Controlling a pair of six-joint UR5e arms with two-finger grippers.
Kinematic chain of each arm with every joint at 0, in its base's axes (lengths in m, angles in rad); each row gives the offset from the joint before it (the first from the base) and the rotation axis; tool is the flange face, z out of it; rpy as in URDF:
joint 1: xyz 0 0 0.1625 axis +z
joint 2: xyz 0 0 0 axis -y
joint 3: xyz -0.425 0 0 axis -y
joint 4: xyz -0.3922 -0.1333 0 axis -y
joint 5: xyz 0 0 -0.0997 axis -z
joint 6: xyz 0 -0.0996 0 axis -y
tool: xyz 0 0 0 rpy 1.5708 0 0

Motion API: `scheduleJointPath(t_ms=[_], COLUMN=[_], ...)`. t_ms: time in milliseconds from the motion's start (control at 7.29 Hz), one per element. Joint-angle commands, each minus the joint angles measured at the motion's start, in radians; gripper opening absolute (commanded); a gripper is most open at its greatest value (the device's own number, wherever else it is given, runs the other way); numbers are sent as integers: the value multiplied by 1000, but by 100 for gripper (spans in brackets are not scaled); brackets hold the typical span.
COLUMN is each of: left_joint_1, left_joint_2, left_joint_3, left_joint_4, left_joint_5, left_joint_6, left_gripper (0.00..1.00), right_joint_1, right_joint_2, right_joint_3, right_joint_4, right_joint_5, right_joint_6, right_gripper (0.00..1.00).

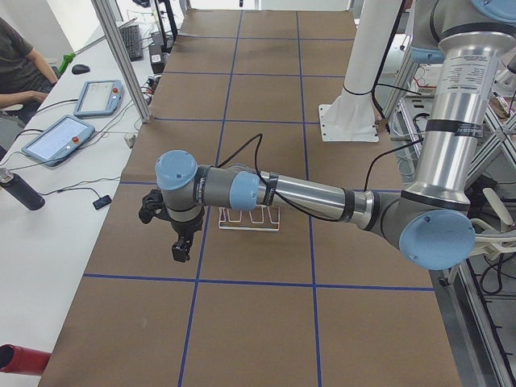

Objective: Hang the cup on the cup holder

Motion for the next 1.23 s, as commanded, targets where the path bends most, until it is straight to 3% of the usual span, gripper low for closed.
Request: scheduleJointPath(t_ms=[0,1097], left_joint_1=[1,7], left_joint_2=[-3,80], left_joint_3=[-28,-85], left_joint_4=[-13,-113], left_joint_5=[-44,-41], left_joint_6=[-85,-92], left_gripper=[98,98], right_joint_1=[-1,-1], right_joint_2=[9,-25], right_joint_3=[-39,-27], right_joint_4=[-10,0], right_joint_5=[64,62], right_joint_6=[3,9], right_gripper=[100,100])
